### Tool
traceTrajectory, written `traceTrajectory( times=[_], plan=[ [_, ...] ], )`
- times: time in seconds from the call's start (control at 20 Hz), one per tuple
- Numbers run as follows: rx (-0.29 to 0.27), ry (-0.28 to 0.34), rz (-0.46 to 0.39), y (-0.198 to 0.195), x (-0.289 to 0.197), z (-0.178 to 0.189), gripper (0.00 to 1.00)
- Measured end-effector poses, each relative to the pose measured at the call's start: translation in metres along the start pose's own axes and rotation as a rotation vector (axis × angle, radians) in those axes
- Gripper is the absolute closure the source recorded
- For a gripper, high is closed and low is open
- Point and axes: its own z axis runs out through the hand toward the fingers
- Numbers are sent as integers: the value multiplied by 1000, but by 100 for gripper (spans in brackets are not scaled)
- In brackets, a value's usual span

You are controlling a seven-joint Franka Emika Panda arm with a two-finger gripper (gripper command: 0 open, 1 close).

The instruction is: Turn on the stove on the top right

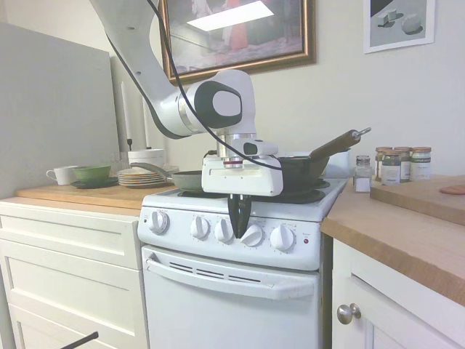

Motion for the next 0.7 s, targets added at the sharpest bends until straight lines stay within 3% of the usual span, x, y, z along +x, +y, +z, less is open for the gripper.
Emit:
traceTrajectory(
  times=[0.7],
  plan=[
    [-87, 141, 36, -10, -19, 14, 100]
  ],
)
